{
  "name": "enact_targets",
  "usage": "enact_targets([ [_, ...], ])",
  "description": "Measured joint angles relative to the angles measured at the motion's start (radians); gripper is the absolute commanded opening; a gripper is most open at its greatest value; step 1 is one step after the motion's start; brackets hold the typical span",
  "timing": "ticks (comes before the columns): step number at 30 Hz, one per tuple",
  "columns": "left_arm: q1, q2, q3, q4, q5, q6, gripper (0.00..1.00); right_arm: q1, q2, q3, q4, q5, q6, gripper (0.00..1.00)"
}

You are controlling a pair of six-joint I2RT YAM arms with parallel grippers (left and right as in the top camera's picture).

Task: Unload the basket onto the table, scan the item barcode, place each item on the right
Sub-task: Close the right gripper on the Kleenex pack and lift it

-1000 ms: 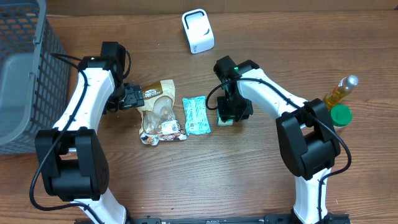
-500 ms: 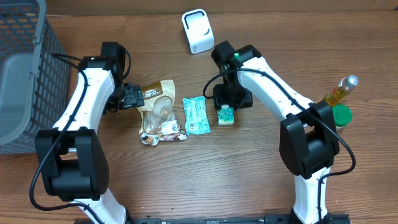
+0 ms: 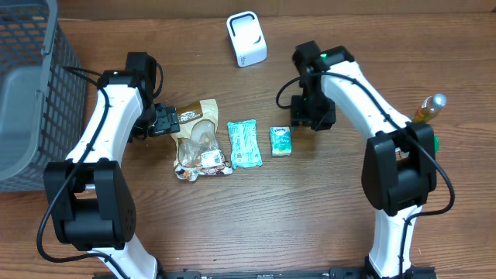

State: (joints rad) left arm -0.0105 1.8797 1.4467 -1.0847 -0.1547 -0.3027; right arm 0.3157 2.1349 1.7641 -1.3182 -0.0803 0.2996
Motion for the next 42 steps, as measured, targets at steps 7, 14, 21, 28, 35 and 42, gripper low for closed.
enact_targets([
  [7,0.000,0.000,0.000,0.000,0.000,0.000,1.00,-0.032,0.000,-0.067,0.055,-0.166,-0.068,0.48],
  [14,0.000,0.000,0.000,0.000,0.000,0.000,1.00,-0.018,0.000,-0.134,0.143,-0.214,-0.084,0.42],
  [21,0.000,0.000,0.000,0.000,0.000,0.000,0.99,-0.013,0.000,-0.141,0.171,-0.228,-0.087,0.41],
  [28,0.000,0.000,0.000,0.000,0.000,0.000,1.00,-0.013,0.000,-0.189,0.230,-0.230,-0.089,0.35],
  [35,0.000,0.000,0.000,0.000,0.000,0.000,0.99,-0.013,0.000,-0.226,0.282,-0.238,-0.088,0.25],
  [42,0.000,0.000,0.000,0.000,0.000,0.000,0.99,-0.013,0.000,-0.226,0.286,-0.246,-0.089,0.20],
])
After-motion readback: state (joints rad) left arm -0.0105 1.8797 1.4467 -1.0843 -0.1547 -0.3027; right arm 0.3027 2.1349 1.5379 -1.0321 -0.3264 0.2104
